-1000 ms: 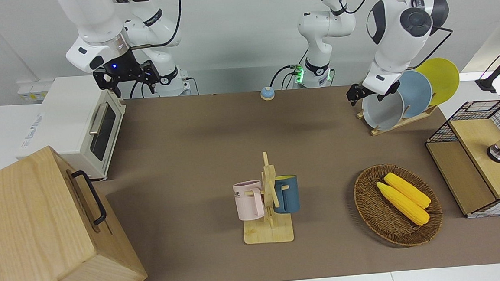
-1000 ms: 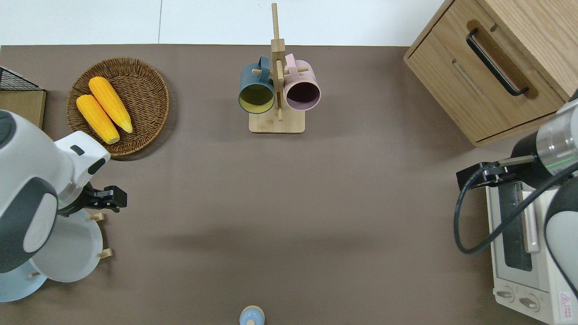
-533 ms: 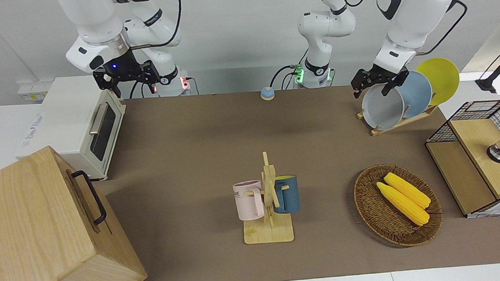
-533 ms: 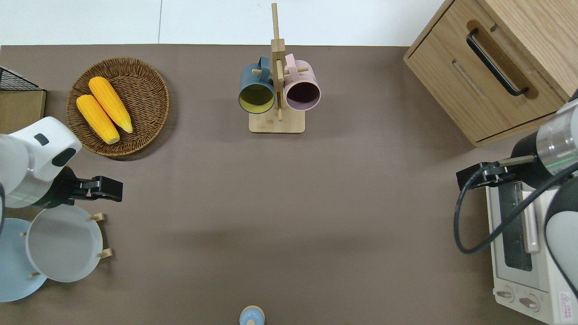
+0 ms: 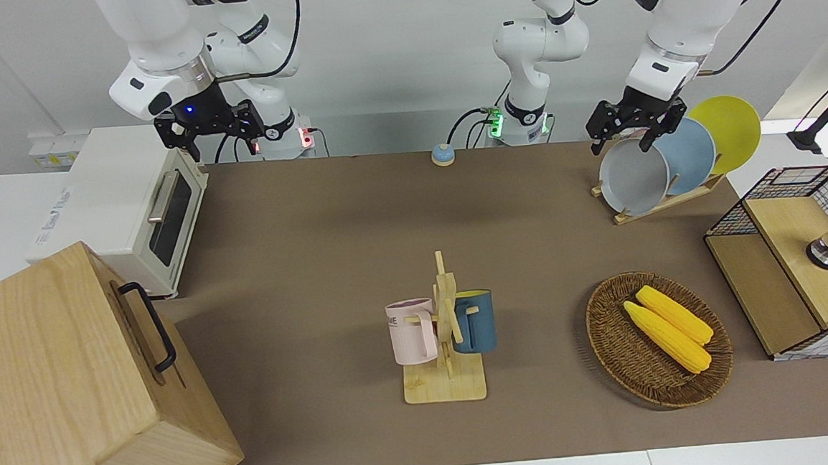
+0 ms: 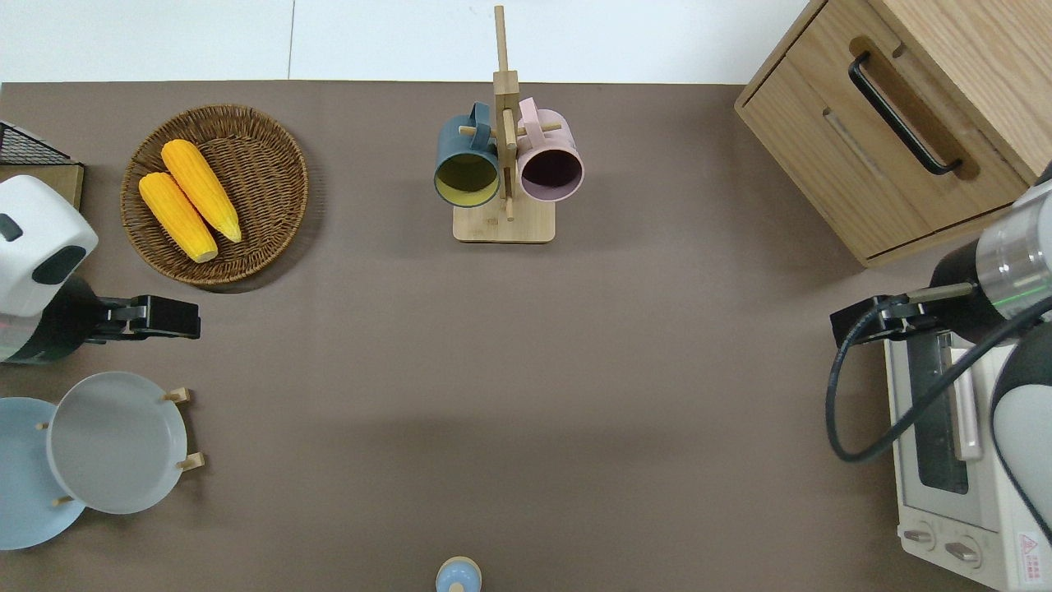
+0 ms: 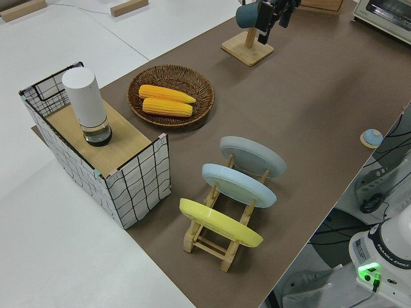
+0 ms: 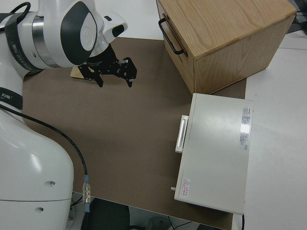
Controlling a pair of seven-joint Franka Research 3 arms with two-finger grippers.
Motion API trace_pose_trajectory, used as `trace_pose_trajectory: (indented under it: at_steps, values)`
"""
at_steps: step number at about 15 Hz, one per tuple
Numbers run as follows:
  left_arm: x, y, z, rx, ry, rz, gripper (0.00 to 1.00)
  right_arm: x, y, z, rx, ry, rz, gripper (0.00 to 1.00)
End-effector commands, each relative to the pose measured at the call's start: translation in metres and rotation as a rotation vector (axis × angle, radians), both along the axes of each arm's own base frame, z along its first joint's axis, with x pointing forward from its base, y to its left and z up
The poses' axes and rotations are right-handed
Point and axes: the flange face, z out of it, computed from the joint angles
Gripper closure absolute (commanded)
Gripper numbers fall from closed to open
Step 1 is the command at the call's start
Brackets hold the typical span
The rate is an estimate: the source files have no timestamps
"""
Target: Pick gray plate from table and place it on lower plate rack with left arm
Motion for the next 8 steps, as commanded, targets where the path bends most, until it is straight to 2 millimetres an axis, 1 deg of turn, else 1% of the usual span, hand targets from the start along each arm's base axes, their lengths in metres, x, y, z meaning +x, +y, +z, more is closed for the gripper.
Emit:
trace_pose_trajectory:
  at_steps: [1, 5, 8]
  values:
    - [0.0025, -0.0062, 0.0080, -0.008, -0.002, -0.016, 0.01, -0.0017, -0.0018, 0.0029, -0.007, 0.002, -0.014, 0.017]
    - [0.0011, -0.0033, 0.0081, -0.005, 0.000, -0.010, 0.00, -0.0016, -0.0020, 0.0036, -0.008, 0.000, -0.014, 0.017]
    - [-0.0002, -0.0074, 0.0091, -0.003, -0.002, -0.016, 0.01, -0.0021, -0.0016, 0.0043, -0.007, -0.001, -0.014, 0.017]
